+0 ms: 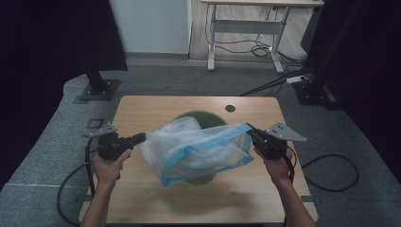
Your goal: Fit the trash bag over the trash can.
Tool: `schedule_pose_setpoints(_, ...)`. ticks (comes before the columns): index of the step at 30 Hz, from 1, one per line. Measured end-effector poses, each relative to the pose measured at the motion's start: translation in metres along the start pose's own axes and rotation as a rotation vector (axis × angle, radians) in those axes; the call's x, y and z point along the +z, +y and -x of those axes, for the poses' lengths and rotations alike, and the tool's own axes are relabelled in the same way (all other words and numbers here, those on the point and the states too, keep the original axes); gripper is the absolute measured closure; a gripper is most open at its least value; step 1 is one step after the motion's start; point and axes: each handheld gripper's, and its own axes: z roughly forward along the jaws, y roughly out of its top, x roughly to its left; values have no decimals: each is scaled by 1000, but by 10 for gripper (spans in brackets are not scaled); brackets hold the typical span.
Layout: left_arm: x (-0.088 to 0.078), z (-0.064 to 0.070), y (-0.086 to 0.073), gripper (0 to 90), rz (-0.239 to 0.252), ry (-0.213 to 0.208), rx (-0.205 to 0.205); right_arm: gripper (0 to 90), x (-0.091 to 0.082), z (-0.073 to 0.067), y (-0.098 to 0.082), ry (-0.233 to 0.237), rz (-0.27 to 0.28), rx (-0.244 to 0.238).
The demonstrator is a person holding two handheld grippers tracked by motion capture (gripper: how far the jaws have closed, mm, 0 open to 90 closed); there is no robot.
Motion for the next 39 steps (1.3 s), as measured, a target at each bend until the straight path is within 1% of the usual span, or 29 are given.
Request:
schedule_pose_setpoints(2, 5, -4, 2, 899, -4, 8, -8, 887, 8, 4, 1, -1, -5, 17)
schedule_pose_setpoints(5, 13, -11, 5, 899, -17, 21, -19, 887, 22, 8, 3, -9, -18, 28)
schedule_pose_setpoints(7, 17, -14, 6, 899, -22, 27, -23, 887, 31, 10, 3, -18, -30, 27)
schedule_pose_setpoints(10, 20, -15, 7, 899, -22, 32, -13, 886, 40, 14, 2, -27, -39, 37)
schedule_pose_setpoints(12, 21, -14, 8, 898, -23, 33, -8, 886, 42, 15, 1, -31, -42, 40)
schedule_pose_setpoints(14, 24, -15, 10, 899, -24, 35, -3, 887, 48, 20, -2, -40, -52, 54)
schedule_pose_setpoints(17, 27, -17, 14, 899, -21, 36, -4, 886, 54, 25, -4, -37, -40, 81)
schedule_pose_setpoints(22, 31, -24, 20, 899, -17, 41, -17, 887, 62, 30, -4, -43, -23, 105)
schedule_pose_setpoints(24, 36, -29, 24, 899, -26, 45, -26, 886, 68, 34, -3, -48, -16, 124)
schedule_pose_setpoints(28, 46, -33, 26, 899, -49, 57, -30, 886, 77, 37, -3, -56, -17, 135)
schedule_pose_setpoints(29, 46, -33, 26, 899, -49, 57, -30, 886, 77, 37, -3, -56, -17, 135)
schedule_pose_setpoints(30, 53, -36, 25, 899, -66, 66, -38, 886, 83, 38, -6, -56, -27, 144)
schedule_pose_setpoints(31, 56, -37, 24, 899, -78, 70, -40, 886, 87, 38, -8, -56, -38, 147)
schedule_pose_setpoints(32, 56, -37, 24, 899, -78, 70, -40, 886, 87, 38, -8, -56, -38, 147)
schedule_pose_setpoints(33, 63, -38, 22, 899, -106, 81, -34, 886, 93, 39, -13, -63, -64, 142)
schedule_pose_setpoints(34, 63, -38, 22, 899, -106, 81, -34, 886, 96, 39, -16, -61, -71, 149)
schedule_pose_setpoints(35, 69, -37, 21, 899, -132, 92, -27, 886, 99, 40, -20, -58, -83, 157)
schedule_pose_setpoints(39, 76, -34, 20, 899, -151, 94, -19, 886, 108, 42, -35, -46, -144, 174)
